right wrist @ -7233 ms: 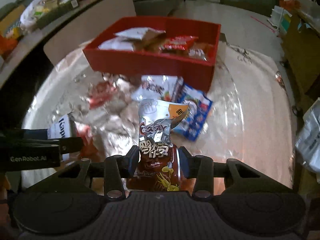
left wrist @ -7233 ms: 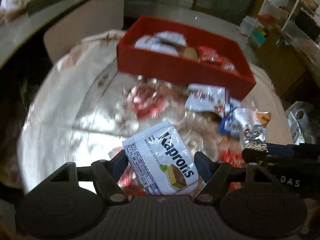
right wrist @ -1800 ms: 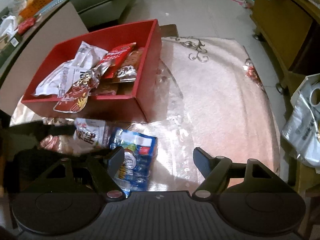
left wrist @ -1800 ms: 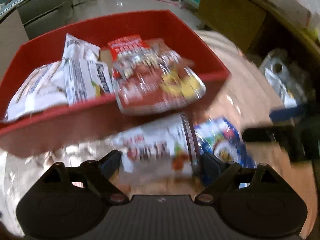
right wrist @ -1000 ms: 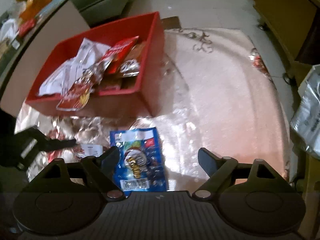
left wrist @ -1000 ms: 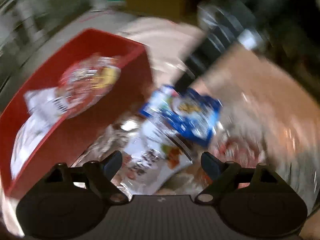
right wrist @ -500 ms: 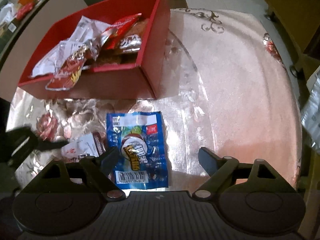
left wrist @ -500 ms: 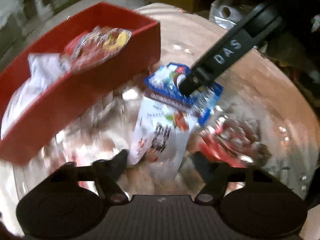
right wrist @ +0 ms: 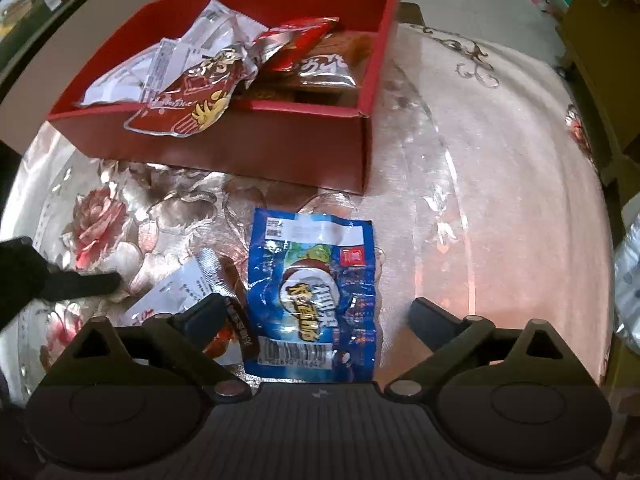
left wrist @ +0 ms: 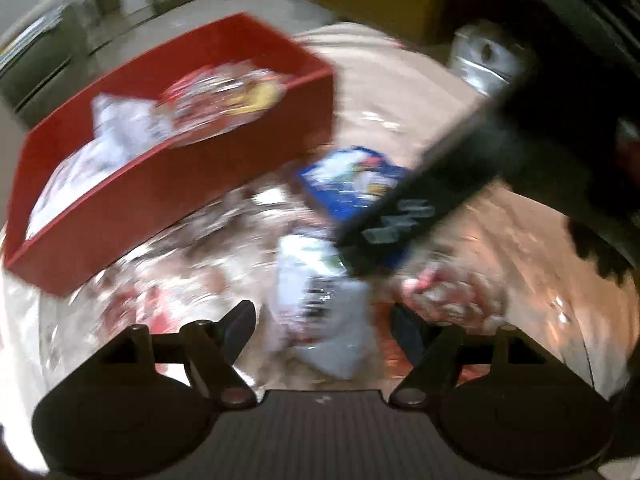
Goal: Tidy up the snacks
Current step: 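Withdraw both tools to the pile and approach the white and blue packets, then grasp the white packet with the left tool while the right tool grasps the blue packet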
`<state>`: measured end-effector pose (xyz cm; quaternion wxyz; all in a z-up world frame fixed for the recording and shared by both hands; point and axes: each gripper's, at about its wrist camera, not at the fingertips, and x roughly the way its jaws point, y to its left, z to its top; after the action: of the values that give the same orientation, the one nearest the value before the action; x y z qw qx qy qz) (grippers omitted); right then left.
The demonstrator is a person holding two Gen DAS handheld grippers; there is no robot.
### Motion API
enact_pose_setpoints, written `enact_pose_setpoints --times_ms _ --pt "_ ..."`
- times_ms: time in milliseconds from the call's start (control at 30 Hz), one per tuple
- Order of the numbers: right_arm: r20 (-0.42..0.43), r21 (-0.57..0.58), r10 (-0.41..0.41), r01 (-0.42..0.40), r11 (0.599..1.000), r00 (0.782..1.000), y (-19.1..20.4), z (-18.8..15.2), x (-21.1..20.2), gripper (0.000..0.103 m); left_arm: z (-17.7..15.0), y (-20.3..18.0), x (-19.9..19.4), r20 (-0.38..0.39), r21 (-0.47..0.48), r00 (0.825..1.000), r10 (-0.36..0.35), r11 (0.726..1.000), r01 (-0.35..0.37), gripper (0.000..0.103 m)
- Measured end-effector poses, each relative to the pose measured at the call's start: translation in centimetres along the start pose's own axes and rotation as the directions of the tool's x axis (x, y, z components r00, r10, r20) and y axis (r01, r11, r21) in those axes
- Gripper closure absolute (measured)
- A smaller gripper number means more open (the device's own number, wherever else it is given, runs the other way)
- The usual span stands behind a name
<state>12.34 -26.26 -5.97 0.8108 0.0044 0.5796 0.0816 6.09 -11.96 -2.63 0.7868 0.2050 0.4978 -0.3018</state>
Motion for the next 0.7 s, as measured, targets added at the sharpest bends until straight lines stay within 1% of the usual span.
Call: enact_pose_setpoints --times_ms 33,67,100,133,167,200,233,267,300,333,367,433,467,533,633,700 --pt "0.001 -0.004 -0.003 0.003 1.0 1.0 0.0 0.1 0.0 0.001 0.4 -1.4 0.5 -0.002 0.035 1.0 0.021 0.999 -0.021 0.031" --pt "0.001 -0.008 -0.006 0.006 1.0 1.0 0.1 0.1 0.1 0.0 0.4 -2.1 0.9 -0.005 0.056 0.998 0.064 0.996 -0.064 0.031" --pt "0.002 -0.01 -0.007 0.007 1.0 1.0 0.2 0.1 0.2 0.0 0.5 -2.6 1.5 -0.014 0.063 0.995 0.099 0.993 -0.097 0.031" --pt "0.005 -0.01 -0.018 0.018 1.0 1.0 0.4 0.0 0.4 0.0 0.6 -2.4 2.3 -0.031 0.057 0.993 0.115 0.992 -0.113 0.028" --pt "0.007 -0.017 -0.03 0.03 0.999 1.0 0.7 -0.1 0.5 0.0 0.7 -2.1 2.3 -0.03 0.029 0.993 0.11 0.994 -0.11 0.029" --pt "0.011 -0.029 -0.041 0.041 0.999 0.999 1.0 -0.3 0.6 0.0 0.9 -1.7 2.4 -0.039 0.003 0.995 0.096 0.995 -0.096 0.034" --pt "0.018 -0.033 -0.041 0.042 0.999 0.999 1.1 -0.5 0.5 0.0 0.9 -1.2 2.3 -0.042 -0.02 0.995 0.094 0.995 -0.095 0.041" --pt "0.025 -0.027 -0.031 0.032 0.999 0.999 1.0 -0.6 0.4 0.0 0.8 -0.7 2.1 -0.046 -0.049 0.995 0.085 0.995 -0.087 0.045" --pt "0.03 -0.024 -0.022 0.023 0.999 0.999 0.8 -0.7 0.3 0.0 0.7 -0.2 1.9 -0.049 -0.078 0.996 0.071 0.994 -0.075 0.054" --pt "0.029 -0.034 -0.018 0.019 0.999 0.999 0.8 -0.8 0.2 0.0 0.3 0.2 1.6 -0.052 -0.105 0.997 0.062 0.992 -0.068 0.055" --pt "0.028 -0.056 -0.034 0.035 0.998 0.999 1.0 -0.9 0.2 0.002 0.1 0.5 1.4 -0.055 -0.122 0.996 0.067 0.99 -0.073 0.055" --pt "0.032 -0.111 -0.086 0.089 0.99 0.996 2.0 -1.1 0.1 0.007 -0.6 0.5 0.9 -0.066 -0.142 0.994 0.09 0.985 -0.098 0.056" --pt "0.032 -0.125 -0.08 0.083 0.989 0.996 2.4 -1.2 0.1 0.011 -1.0 0.3 0.7 -0.071 -0.149 0.992 0.1 0.983 -0.109 0.056" --pt "0.039 -0.131 -0.073 0.077 0.988 0.997 3.0 -1.3 -0.3 0.025 -1.8 0.0 0.6 -0.079 -0.177 0.991 0.104 0.977 -0.116 0.056" --pt "0.029 -0.101 -0.036 0.039 0.994 0.999 2.8 -1.3 -0.9 0.027 -2.6 0.3 0.4 -0.081 -0.228 0.992 0.092 0.968 -0.108 0.057" --pt "0.036 -0.106 -0.06 0.064 0.992 0.998 2.9 -1.8 -1.2 0.027 -3.3 1.0 -0.1 -0.082 -0.26 0.992 0.1 0.958 -0.118 0.057"
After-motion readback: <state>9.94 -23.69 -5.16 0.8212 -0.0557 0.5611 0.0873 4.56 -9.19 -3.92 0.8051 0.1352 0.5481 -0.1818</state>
